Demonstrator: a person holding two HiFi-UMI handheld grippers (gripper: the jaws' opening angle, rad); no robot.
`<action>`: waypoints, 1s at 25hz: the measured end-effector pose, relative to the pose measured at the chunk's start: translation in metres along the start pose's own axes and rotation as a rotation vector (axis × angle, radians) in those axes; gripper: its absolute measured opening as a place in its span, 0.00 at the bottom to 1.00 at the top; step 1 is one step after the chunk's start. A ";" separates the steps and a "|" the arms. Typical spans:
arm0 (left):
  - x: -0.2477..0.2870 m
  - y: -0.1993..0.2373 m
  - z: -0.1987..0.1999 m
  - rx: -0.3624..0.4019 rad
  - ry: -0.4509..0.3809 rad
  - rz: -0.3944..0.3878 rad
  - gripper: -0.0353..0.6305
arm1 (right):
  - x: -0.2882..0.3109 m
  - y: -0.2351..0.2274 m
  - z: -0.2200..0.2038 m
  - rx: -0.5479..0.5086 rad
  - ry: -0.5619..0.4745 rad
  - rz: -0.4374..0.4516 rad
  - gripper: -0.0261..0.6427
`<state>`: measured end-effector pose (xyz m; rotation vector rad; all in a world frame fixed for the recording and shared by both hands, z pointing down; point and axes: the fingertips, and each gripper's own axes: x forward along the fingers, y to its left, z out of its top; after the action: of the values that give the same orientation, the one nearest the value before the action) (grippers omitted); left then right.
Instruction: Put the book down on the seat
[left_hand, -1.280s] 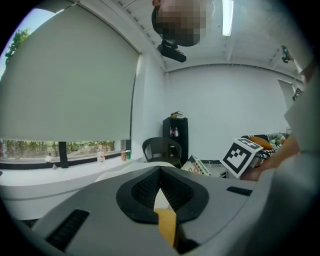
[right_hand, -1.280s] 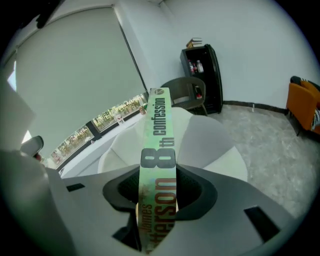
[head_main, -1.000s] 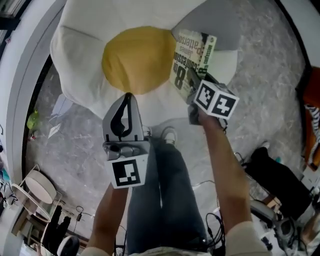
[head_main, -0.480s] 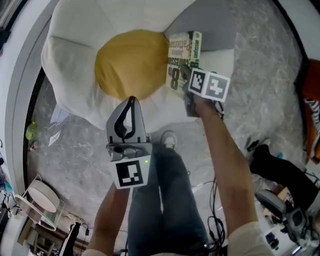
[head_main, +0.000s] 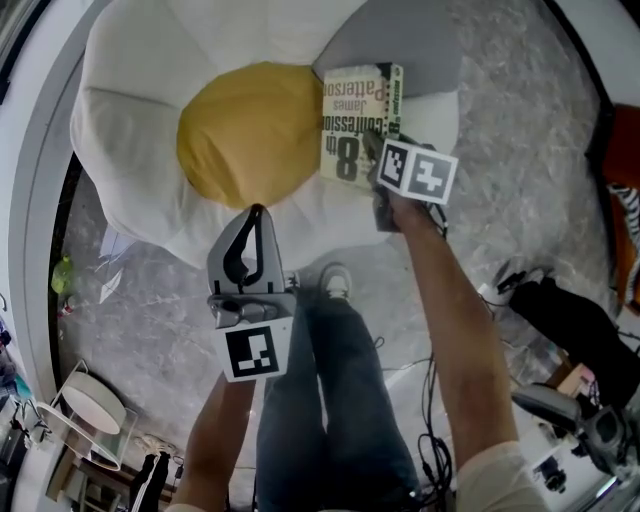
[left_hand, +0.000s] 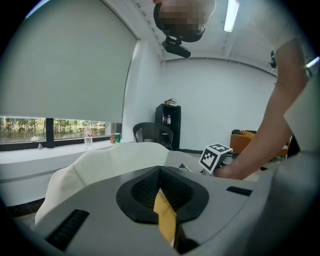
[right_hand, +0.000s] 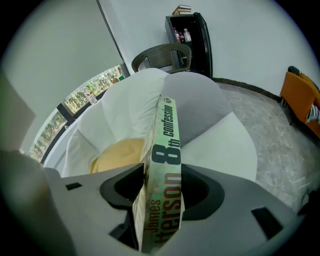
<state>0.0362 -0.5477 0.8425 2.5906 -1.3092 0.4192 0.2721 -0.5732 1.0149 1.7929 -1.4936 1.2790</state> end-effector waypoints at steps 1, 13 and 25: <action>0.000 -0.001 -0.002 -0.001 0.007 -0.003 0.06 | 0.000 -0.003 0.000 -0.013 -0.006 -0.017 0.35; 0.000 -0.023 0.004 0.018 0.019 -0.032 0.06 | -0.023 -0.022 0.008 -0.150 -0.085 -0.114 0.37; -0.002 -0.024 0.044 -0.008 0.036 0.015 0.06 | -0.122 0.020 0.060 -0.261 -0.383 -0.097 0.07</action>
<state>0.0615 -0.5464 0.7989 2.5558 -1.3166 0.4601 0.2780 -0.5690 0.8777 1.9763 -1.6576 0.6800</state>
